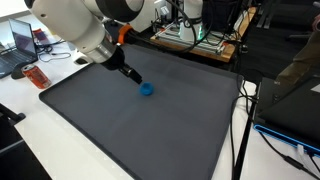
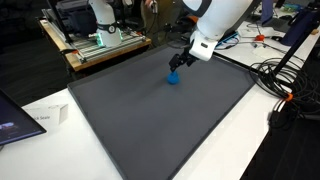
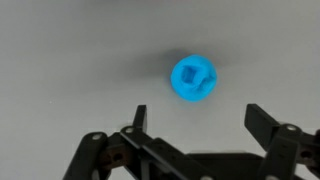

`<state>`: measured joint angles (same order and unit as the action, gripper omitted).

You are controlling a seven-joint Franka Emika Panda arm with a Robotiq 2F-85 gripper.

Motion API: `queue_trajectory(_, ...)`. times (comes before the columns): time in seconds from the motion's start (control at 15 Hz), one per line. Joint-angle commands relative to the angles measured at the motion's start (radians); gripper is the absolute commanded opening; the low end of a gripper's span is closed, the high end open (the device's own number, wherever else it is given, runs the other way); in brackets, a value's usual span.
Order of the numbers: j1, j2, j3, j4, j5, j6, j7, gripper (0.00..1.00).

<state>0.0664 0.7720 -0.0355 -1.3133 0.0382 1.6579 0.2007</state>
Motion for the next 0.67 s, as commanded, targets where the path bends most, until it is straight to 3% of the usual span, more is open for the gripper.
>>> queue_trajectory(0.0, 0.023, 0.038, 0.015, 0.082, -0.046, -0.083, -0.035, 1.00)
queue_trajectory(0.6, 0.079, 0.090, 0.032, 0.202, -0.073, -0.077, -0.036, 1.00)
